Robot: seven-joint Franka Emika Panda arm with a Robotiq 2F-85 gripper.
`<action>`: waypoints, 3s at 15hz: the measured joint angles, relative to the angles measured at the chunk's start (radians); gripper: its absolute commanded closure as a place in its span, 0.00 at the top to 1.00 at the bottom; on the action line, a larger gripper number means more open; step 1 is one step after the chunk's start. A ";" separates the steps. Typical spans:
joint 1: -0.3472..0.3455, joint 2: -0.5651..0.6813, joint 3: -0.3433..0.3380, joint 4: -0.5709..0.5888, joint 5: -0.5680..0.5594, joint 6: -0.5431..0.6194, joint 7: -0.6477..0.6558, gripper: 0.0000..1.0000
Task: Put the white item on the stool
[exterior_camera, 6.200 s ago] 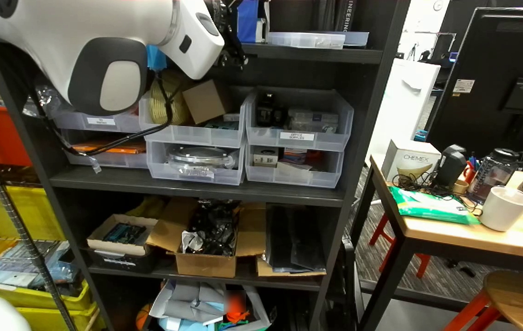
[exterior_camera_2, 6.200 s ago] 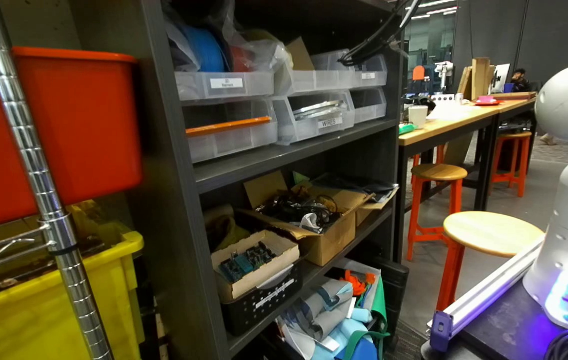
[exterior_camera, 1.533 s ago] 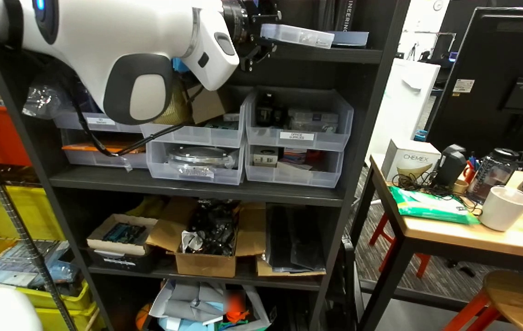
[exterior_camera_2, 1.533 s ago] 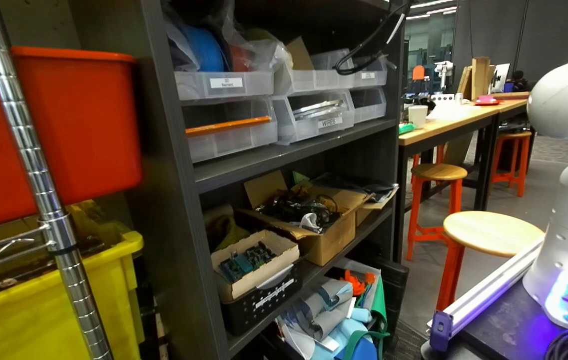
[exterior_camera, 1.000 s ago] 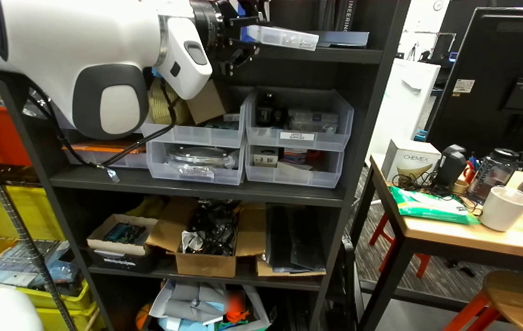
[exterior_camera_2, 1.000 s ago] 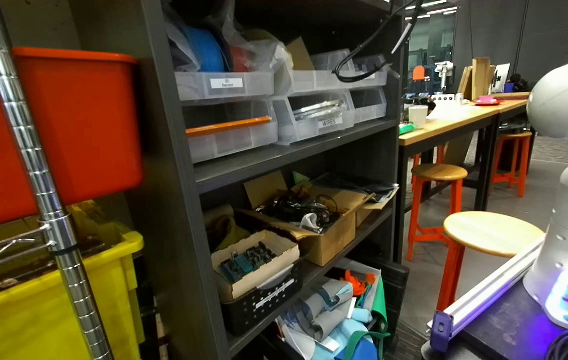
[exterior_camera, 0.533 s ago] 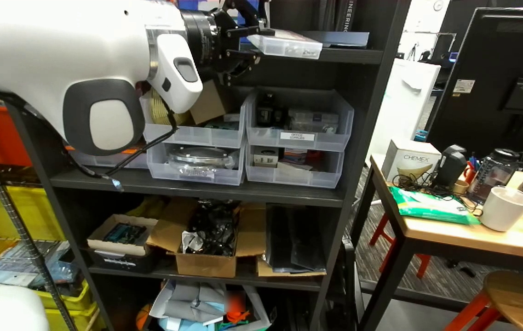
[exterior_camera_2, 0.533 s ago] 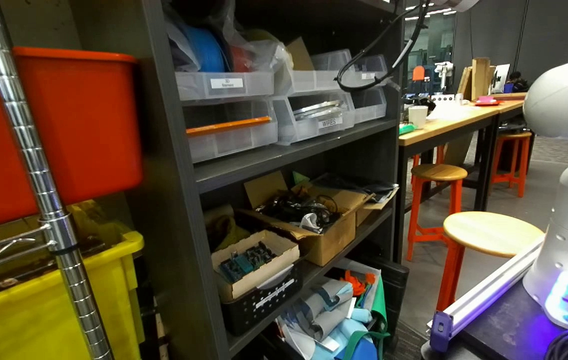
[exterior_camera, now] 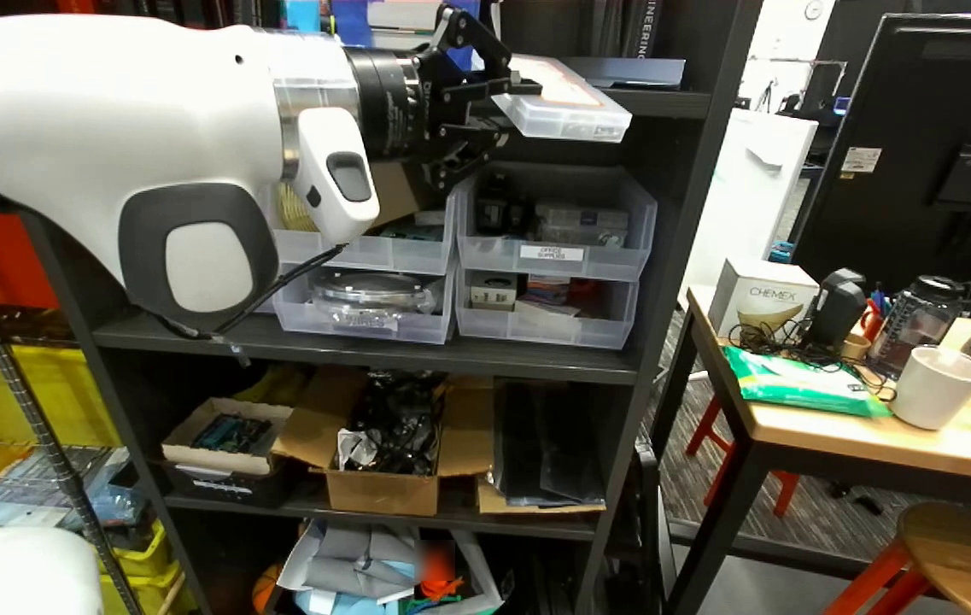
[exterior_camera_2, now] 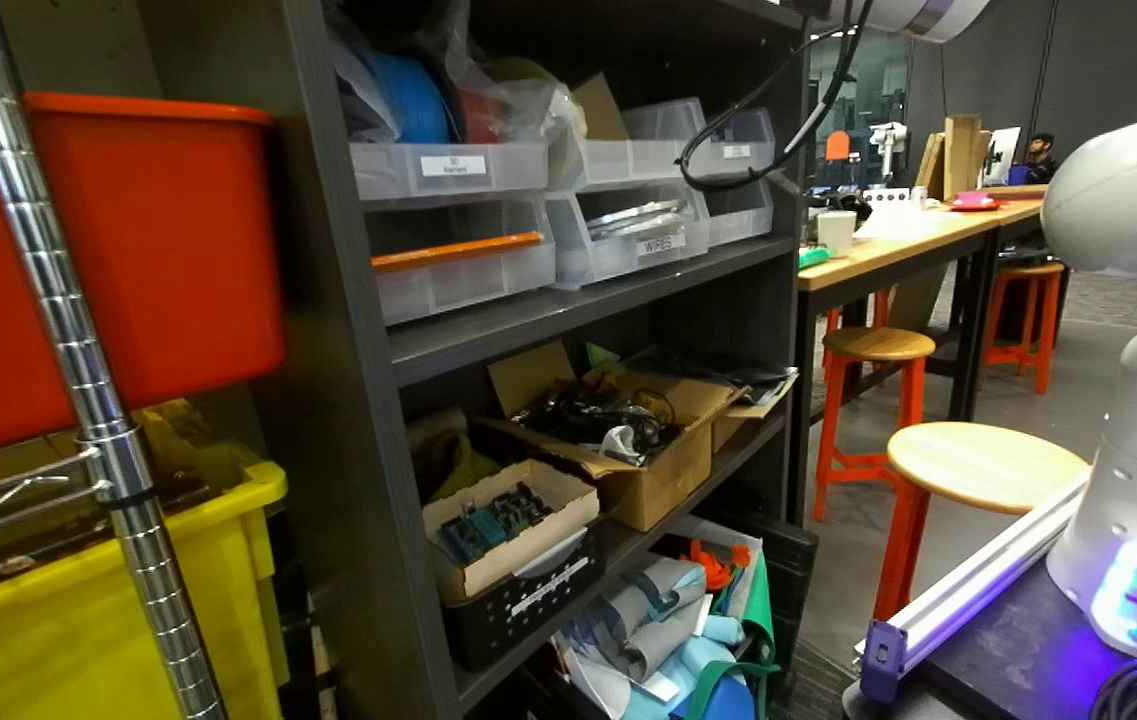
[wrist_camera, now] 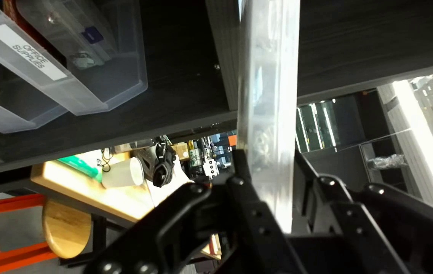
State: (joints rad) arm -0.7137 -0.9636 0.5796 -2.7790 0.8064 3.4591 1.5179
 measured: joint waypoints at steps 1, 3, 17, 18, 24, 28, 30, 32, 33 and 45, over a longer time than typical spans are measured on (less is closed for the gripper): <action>-0.010 -0.002 0.012 0.001 0.023 0.000 0.000 0.07; -0.032 -0.010 0.039 0.002 0.068 0.000 0.000 0.07; -0.155 -0.021 0.161 -0.012 0.324 -0.008 -0.002 0.07; -0.164 -0.010 0.161 -0.013 0.338 -0.008 -0.002 0.07; -0.230 0.067 0.203 -0.015 0.427 -0.008 -0.002 0.07; -0.297 0.139 0.283 -0.016 0.498 -0.008 -0.002 0.07; -0.338 0.175 0.322 -0.019 0.503 -0.008 0.019 0.07; -0.379 0.205 0.357 -0.020 0.503 -0.008 0.044 0.07; -0.398 0.218 0.372 -0.020 0.503 -0.008 0.058 0.07; -0.711 0.407 0.587 0.072 0.451 -0.011 0.100 0.07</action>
State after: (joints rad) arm -1.4243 -0.5565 1.1663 -2.7071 1.2578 3.4483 1.6179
